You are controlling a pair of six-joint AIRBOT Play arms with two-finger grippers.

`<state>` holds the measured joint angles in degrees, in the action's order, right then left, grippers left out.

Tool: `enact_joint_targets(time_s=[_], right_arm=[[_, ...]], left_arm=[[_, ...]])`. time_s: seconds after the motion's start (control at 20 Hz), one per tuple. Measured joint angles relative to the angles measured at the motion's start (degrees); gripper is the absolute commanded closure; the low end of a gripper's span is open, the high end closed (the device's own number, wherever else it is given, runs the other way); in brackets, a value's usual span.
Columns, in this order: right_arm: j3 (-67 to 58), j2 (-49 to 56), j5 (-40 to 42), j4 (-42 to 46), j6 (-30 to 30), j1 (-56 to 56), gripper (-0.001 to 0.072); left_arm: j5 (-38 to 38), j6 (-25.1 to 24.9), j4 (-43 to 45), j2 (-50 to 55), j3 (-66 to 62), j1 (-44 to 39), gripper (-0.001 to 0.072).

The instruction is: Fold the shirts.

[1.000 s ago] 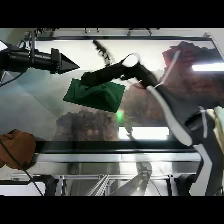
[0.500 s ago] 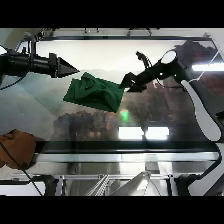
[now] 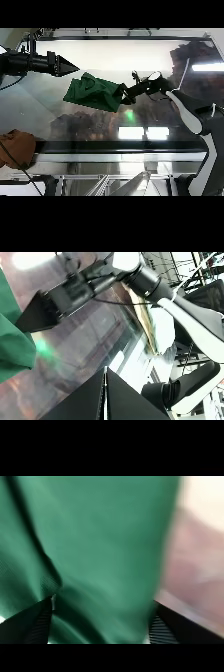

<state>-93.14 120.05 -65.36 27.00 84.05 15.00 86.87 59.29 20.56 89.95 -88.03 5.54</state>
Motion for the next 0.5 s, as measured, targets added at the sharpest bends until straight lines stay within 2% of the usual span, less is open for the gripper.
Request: enact_joint_targets(time_s=[0.25,0.35,0.5], right_arm=[[0.07,-0.22,0.57,-13.42,-9.03,1.05,0.0697],[-0.02,-3.3,-1.55,-14.56,-10.23,-0.15,0.0696],[-0.9,-12.57,-7.87,-12.44,-9.01,-3.91,0.0696]], left_arm=[[0.66,-0.26,-0.17,0.0,0.02,0.0,0.0706],[1.11,-0.31,-0.17,0.0,0.02,0.0,0.0706],[1.99,-0.39,-0.2,0.0,0.02,0.0,0.0706]])
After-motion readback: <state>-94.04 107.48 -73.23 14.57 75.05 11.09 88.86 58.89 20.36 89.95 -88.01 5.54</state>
